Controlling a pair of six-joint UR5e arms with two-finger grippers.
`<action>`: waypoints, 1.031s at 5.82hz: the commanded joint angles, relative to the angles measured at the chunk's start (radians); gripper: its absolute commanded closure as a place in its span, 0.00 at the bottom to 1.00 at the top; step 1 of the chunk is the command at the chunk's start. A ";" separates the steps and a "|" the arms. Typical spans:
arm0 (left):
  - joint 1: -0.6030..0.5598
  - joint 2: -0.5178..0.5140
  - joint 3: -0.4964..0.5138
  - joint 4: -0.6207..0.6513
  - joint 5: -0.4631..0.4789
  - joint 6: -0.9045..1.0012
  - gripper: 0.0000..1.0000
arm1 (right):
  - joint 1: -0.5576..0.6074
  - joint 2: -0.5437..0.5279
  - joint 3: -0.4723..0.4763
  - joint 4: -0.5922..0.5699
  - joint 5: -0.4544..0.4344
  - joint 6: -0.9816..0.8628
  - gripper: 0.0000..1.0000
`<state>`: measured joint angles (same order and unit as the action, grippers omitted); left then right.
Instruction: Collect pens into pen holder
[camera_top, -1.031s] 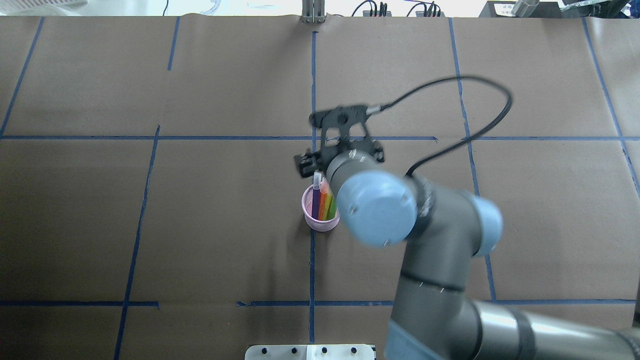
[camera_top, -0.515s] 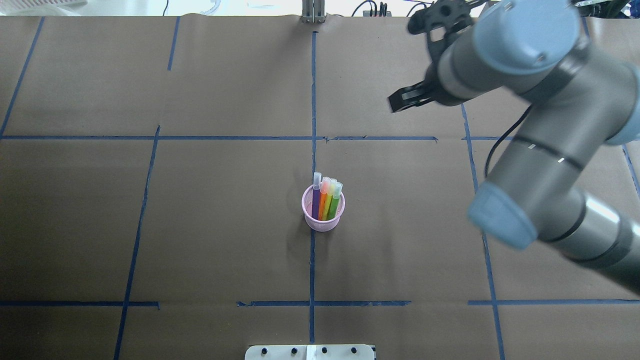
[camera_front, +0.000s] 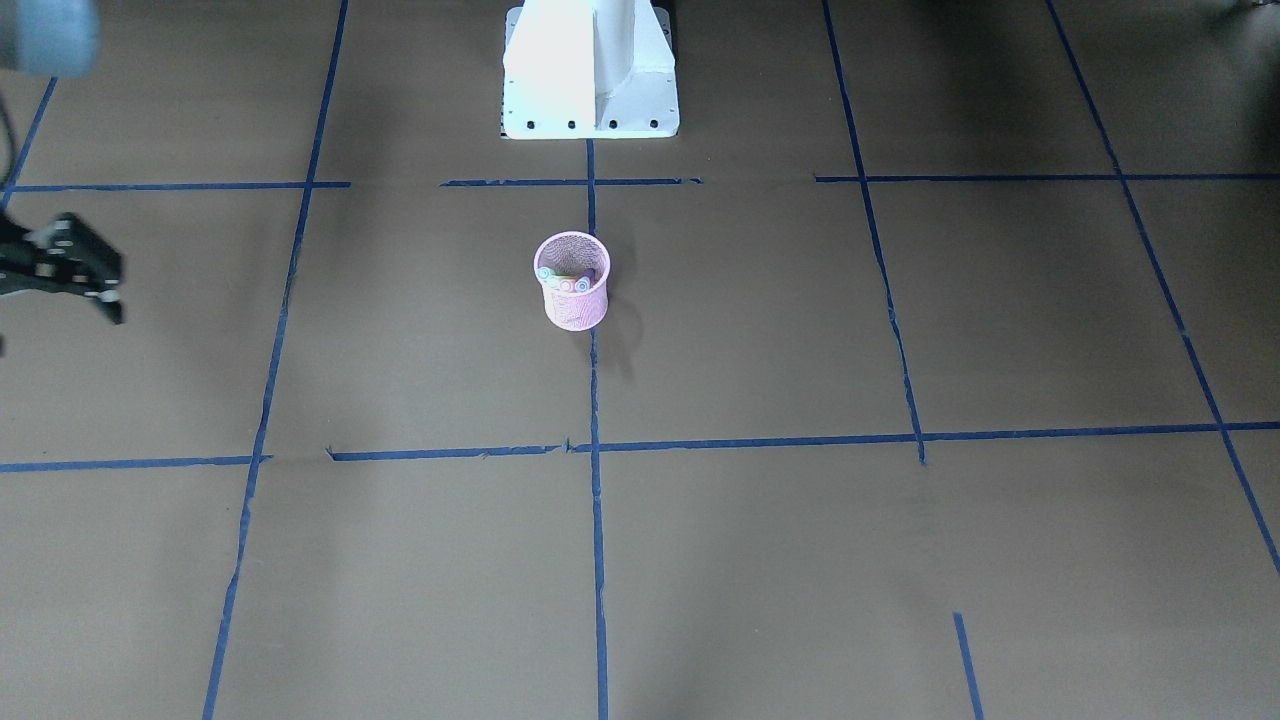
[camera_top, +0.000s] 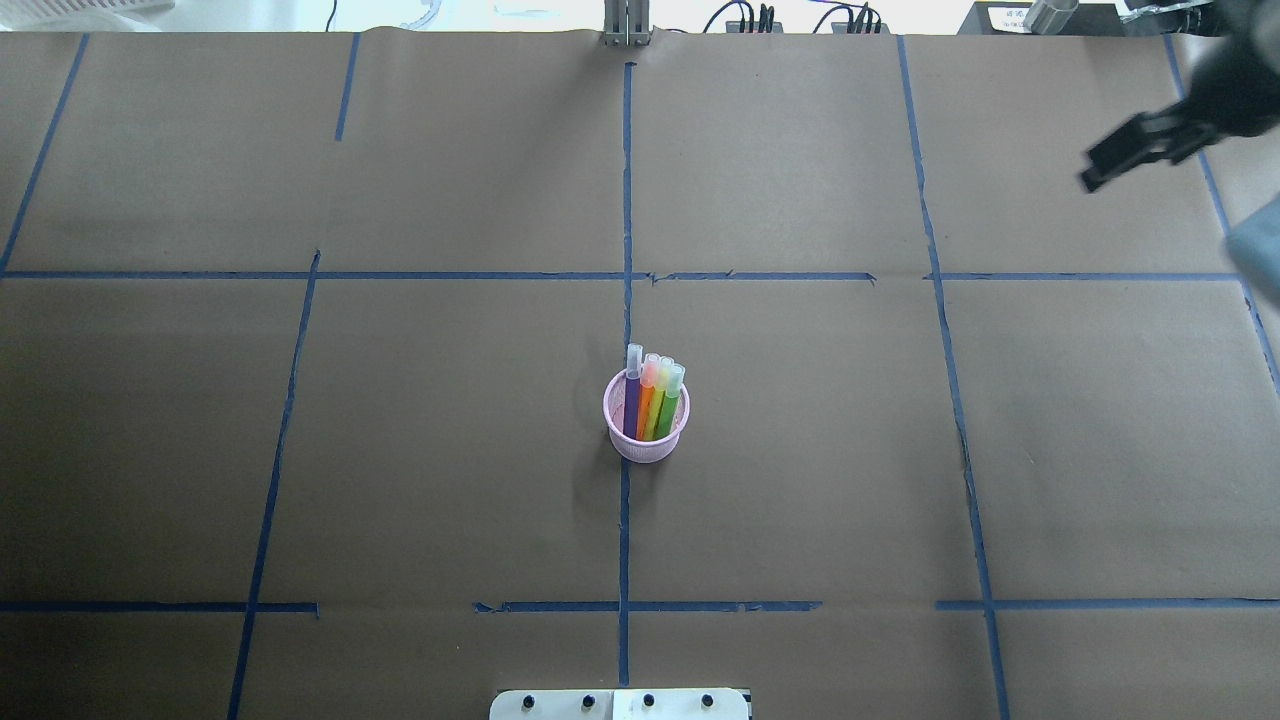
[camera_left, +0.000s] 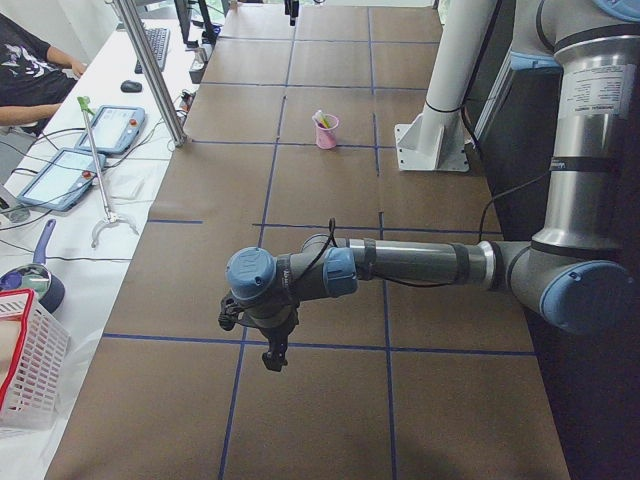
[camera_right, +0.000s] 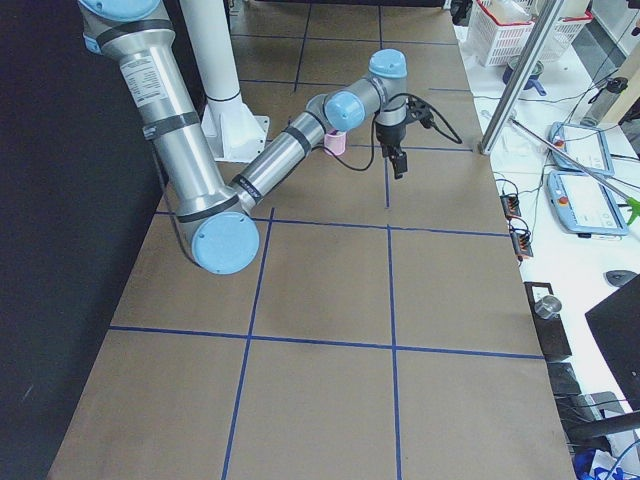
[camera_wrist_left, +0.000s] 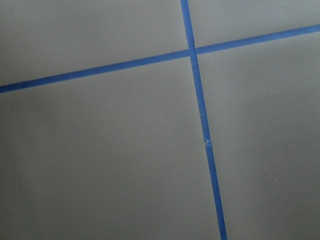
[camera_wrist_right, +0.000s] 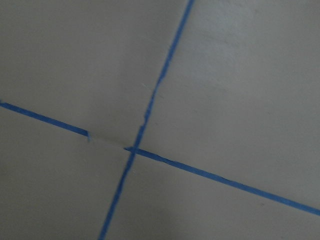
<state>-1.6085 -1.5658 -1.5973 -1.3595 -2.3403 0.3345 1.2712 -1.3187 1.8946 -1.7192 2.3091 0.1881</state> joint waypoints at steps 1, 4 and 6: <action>0.002 0.013 0.002 0.002 -0.001 0.000 0.00 | 0.209 -0.100 -0.173 0.003 0.162 -0.301 0.00; 0.004 0.012 -0.001 0.000 0.001 0.000 0.00 | 0.318 -0.193 -0.292 0.025 0.161 -0.467 0.00; 0.004 0.013 0.000 0.000 0.001 -0.002 0.00 | 0.321 -0.330 -0.276 0.103 0.156 -0.438 0.00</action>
<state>-1.6046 -1.5535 -1.5979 -1.3591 -2.3393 0.3340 1.5891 -1.5883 1.6118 -1.6564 2.4669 -0.2660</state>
